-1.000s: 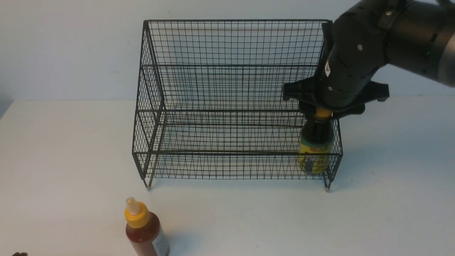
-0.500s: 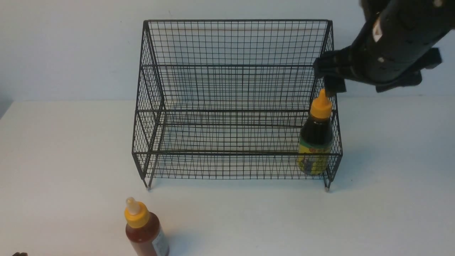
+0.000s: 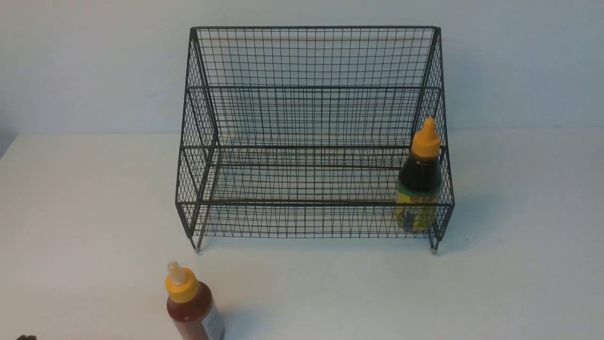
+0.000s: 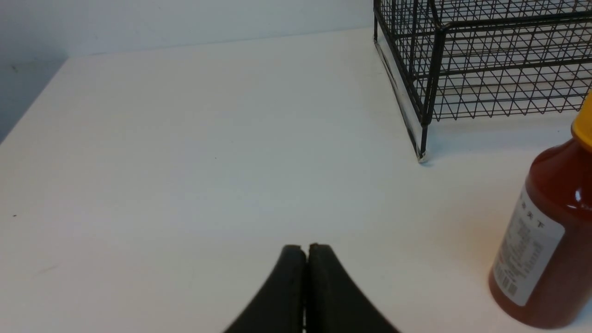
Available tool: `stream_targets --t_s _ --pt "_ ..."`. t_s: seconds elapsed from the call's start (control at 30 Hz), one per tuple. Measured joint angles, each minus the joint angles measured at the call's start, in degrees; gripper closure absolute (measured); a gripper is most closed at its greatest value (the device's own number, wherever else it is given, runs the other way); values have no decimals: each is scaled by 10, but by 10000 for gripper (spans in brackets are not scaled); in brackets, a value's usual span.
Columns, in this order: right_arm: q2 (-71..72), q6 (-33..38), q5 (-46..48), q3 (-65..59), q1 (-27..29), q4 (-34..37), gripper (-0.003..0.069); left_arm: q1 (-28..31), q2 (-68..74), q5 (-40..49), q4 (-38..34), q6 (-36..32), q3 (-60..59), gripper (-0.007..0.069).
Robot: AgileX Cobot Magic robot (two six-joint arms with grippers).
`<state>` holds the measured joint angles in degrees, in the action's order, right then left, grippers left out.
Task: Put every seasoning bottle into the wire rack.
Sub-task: Use the left arm to grab the condiment bottle closest to it
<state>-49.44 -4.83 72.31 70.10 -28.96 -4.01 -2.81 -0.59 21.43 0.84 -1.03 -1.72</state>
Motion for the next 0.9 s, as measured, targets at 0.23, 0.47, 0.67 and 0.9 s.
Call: stream_targets --t_s 0.23,0.47,0.67,0.9 --pt "209 2 -265 -308 0 47 674 0 0 0 0 0 0 636" --pt "252 2 -530 -515 0 83 674 0 0 0 0 0 0 636" --pt "252 2 -603 -581 0 69 674 0 0 0 0 0 0 636" --pt "252 2 -607 -586 0 45 674 0 0 0 0 0 0 636"
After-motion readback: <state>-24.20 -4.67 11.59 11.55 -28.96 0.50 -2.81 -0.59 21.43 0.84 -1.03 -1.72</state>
